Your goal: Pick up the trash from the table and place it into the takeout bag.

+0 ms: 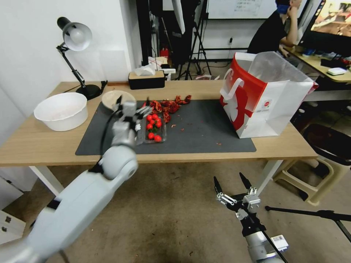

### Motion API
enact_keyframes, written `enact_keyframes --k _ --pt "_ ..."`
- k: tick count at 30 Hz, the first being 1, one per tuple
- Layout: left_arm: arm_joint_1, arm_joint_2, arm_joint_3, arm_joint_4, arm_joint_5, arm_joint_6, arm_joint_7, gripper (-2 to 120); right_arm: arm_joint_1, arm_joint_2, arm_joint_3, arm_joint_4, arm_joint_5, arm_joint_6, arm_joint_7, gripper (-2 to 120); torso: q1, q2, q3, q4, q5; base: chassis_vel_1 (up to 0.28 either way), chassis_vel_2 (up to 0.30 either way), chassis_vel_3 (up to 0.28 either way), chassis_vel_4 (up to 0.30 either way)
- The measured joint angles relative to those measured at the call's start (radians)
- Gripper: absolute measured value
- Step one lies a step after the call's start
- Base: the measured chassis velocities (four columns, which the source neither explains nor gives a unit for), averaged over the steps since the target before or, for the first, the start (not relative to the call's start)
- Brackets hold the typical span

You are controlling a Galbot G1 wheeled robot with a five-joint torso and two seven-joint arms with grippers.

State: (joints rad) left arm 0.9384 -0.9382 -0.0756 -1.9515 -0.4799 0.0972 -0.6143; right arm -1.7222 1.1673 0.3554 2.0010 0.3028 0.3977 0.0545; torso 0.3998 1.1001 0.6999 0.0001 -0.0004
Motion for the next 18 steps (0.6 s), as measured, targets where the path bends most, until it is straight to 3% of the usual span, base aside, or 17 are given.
enact_keyframes --k 2,6,18 --pt "0.092 0.002 -0.058 -0.033 0.014 -0.014 0.002 100 0.006 -0.001 0.0 0.0 0.001 -0.004 0.001 100 0.0 0.0 0.0 -0.0002 0.0007 0.0 0.0 0.0 0.0" --pt "0.21 -0.005 -0.094 -0.045 0.068 -0.065 0.003 100 0.004 0.0 0.005 0.011 0.001 -0.007 0.005 100 0.0 0.0 0.0 0.0001 0.0003 0.0 0.0 0.0 0.0" --pt "0.438 -0.048 -0.218 -0.085 0.128 -0.175 0.056 100 -0.005 0.003 0.002 0.027 -0.01 -0.013 0.009 100 0.0 0.0 0.0 0.0 0.0004 0.0 0.0 0.0 0.0"
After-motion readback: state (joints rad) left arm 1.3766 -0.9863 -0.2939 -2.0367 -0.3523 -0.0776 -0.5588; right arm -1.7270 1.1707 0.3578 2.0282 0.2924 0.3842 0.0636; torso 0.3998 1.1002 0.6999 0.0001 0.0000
